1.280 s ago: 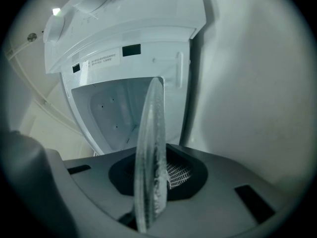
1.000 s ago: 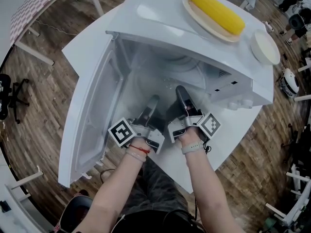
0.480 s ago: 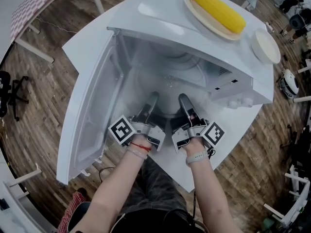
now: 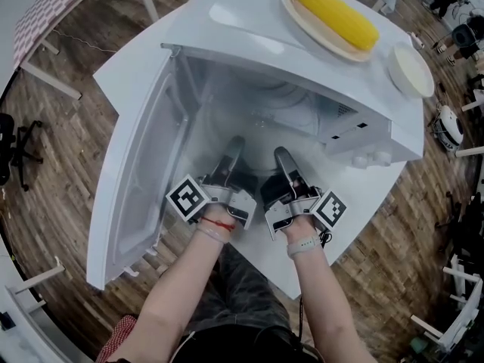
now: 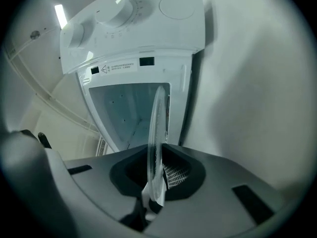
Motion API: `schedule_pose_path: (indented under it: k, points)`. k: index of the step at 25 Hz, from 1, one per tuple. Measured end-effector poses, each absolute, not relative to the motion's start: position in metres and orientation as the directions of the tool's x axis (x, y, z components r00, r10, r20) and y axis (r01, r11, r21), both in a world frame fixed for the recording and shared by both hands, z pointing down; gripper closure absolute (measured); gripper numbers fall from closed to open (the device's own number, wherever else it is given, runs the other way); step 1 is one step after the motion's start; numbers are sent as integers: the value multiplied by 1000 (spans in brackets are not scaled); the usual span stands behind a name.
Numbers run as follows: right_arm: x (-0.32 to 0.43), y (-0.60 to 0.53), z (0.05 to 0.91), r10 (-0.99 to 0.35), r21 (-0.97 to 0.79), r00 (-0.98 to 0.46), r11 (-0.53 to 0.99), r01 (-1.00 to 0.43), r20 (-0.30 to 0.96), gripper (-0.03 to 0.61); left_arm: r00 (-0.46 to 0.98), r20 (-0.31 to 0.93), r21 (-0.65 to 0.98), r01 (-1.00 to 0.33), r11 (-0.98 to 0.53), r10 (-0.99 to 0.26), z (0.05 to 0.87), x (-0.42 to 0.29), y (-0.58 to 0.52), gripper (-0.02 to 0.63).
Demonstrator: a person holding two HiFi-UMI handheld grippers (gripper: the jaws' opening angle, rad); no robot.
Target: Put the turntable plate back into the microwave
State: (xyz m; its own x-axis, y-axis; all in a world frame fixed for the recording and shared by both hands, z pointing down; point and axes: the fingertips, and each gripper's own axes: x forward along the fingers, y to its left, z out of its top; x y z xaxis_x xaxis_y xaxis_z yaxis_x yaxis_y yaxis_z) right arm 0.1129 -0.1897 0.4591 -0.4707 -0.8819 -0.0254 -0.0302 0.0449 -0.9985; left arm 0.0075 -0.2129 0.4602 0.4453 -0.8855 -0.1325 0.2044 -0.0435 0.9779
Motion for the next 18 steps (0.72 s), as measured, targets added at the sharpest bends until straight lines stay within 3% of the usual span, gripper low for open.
schedule_pose_path:
  k: [18]
  points:
    - [117,-206,463,-906,-1000,-424,14,5,-15,535,497,-137,987,139,-77,-857,457,11,-221,581]
